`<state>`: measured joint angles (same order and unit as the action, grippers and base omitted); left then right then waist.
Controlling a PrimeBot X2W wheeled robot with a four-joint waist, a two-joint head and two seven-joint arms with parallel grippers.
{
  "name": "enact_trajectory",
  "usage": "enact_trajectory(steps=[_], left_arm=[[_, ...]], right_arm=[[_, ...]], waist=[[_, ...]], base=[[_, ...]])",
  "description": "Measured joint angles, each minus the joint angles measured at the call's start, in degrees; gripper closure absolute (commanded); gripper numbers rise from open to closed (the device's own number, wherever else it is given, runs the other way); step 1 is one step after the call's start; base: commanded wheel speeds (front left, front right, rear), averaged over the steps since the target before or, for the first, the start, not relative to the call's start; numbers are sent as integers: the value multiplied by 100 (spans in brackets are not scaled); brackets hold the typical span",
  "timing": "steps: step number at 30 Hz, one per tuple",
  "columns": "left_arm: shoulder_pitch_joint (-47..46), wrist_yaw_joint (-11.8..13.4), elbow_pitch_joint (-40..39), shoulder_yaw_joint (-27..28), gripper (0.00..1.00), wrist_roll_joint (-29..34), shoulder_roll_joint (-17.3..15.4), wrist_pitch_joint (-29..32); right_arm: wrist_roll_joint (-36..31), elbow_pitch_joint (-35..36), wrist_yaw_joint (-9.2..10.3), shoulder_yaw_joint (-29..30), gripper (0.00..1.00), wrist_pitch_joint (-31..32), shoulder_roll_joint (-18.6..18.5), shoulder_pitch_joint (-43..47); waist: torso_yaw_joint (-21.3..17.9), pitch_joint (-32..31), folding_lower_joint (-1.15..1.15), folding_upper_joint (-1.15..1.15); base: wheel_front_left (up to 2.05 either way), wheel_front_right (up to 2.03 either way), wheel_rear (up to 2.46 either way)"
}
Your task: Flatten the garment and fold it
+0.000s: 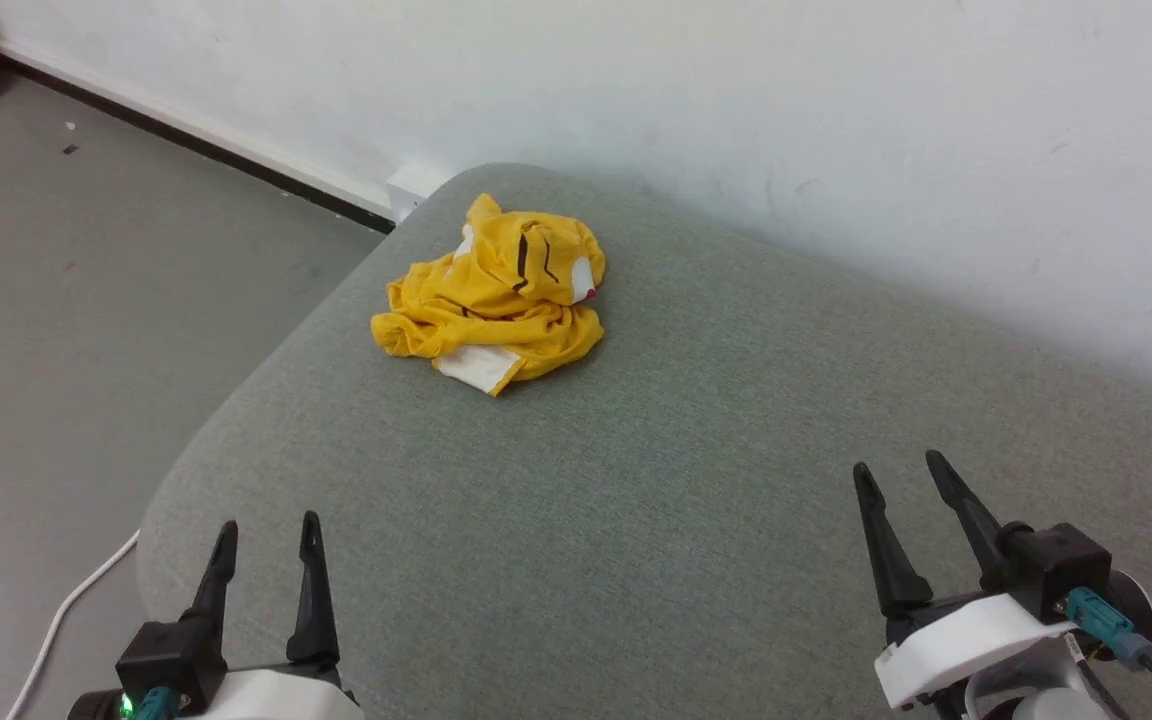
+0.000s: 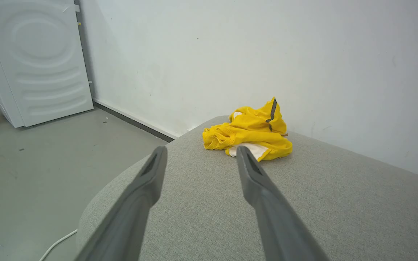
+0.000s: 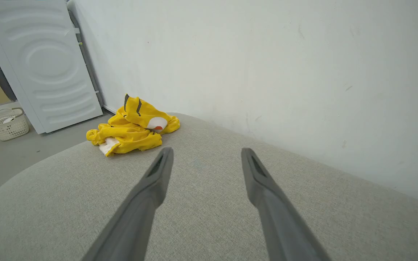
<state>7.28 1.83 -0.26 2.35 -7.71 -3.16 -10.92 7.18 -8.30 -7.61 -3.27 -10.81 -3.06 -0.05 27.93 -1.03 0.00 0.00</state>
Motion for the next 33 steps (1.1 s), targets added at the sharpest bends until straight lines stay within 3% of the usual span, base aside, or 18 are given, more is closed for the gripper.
enact_trajectory(steps=[33], left_arm=[[213, 7, 83, 131, 0, -192, 1, -379]], right_arm=[[301, -271, 0, -68, 0, -387, 2, -90]], waist=[[859, -66, 0, 0]], base=[[0, 0, 0]])
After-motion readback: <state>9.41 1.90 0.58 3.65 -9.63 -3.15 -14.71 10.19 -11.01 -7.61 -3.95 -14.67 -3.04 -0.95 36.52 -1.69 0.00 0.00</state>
